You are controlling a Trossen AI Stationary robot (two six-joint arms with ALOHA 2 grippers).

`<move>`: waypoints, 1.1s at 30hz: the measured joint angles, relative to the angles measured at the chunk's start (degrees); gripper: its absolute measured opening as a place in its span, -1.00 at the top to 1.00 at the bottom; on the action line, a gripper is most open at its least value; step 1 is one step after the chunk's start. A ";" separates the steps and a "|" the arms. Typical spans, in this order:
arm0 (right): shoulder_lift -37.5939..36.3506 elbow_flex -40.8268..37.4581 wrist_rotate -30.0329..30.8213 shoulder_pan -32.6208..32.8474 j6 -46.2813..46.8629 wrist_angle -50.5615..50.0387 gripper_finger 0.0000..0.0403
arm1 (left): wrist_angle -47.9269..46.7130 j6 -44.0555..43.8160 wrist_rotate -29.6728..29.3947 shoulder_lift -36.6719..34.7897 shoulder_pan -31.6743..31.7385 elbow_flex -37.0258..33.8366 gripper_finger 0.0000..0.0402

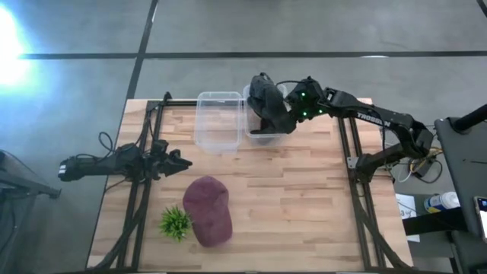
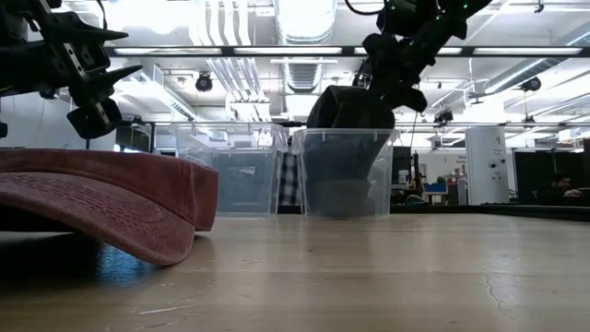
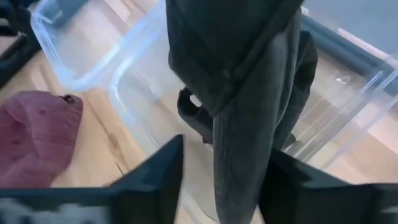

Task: Pick & Place hat
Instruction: Put the black cap into the right transparent bin

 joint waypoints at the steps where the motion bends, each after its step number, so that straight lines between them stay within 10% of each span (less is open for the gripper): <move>1: -0.27 0.15 -0.04 0.01 0.14 0.01 0.42 | 0.01 -0.03 -0.46 -0.02 0.00 0.00 0.17; 5: -1.80 1.25 -0.67 0.02 3.65 2.43 0.88 | 0.06 -0.01 -3.36 0.00 0.00 0.00 0.17; 14: -9.61 0.36 0.01 0.17 25.03 11.33 0.94 | 0.32 -0.01 -7.31 -0.02 0.02 0.00 0.17; 20: -17.04 -10.47 19.49 6.32 56.00 43.64 0.93 | 0.30 0.01 -7.31 -0.01 0.02 0.00 0.17; 33: -6.95 -27.82 46.50 28.05 78.65 81.90 0.93 | 0.46 -0.53 -7.29 -0.02 0.02 0.00 0.17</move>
